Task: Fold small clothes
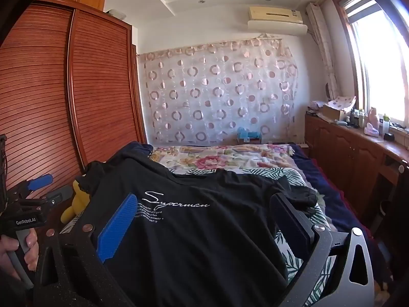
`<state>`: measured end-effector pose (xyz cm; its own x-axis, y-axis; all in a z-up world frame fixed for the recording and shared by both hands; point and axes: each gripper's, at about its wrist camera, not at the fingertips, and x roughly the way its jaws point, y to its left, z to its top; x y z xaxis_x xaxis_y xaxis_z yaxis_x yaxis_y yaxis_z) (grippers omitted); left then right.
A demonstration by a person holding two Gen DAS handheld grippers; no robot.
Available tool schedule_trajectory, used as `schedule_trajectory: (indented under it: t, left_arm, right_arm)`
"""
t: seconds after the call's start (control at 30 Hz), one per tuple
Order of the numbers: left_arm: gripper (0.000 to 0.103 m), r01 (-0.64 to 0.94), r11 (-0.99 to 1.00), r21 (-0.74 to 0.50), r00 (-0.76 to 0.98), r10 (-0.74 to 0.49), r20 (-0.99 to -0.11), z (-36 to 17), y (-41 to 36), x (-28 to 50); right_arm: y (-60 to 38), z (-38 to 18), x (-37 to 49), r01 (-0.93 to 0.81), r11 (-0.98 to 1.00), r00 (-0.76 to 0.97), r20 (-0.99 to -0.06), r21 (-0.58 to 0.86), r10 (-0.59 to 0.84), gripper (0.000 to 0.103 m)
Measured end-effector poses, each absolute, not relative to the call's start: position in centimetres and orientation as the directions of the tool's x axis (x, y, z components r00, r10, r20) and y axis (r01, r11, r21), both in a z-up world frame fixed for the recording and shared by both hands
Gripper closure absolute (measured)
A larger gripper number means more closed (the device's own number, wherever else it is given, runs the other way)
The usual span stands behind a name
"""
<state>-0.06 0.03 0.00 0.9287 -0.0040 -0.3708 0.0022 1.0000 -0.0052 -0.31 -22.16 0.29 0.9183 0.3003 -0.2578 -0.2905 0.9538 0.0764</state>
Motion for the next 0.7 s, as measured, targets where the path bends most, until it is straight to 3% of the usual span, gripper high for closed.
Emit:
schedule_trajectory:
  t: [0.7]
  left_arm:
    - [0.0,0.005,1.0,-0.008,0.933,-0.008,-0.36,0.19,-0.66,-0.64]
  right_arm:
    - [-21.93,0.27,-0.22,-0.297,0.952,0.919,-0.251,0.069,0.304,0.0]
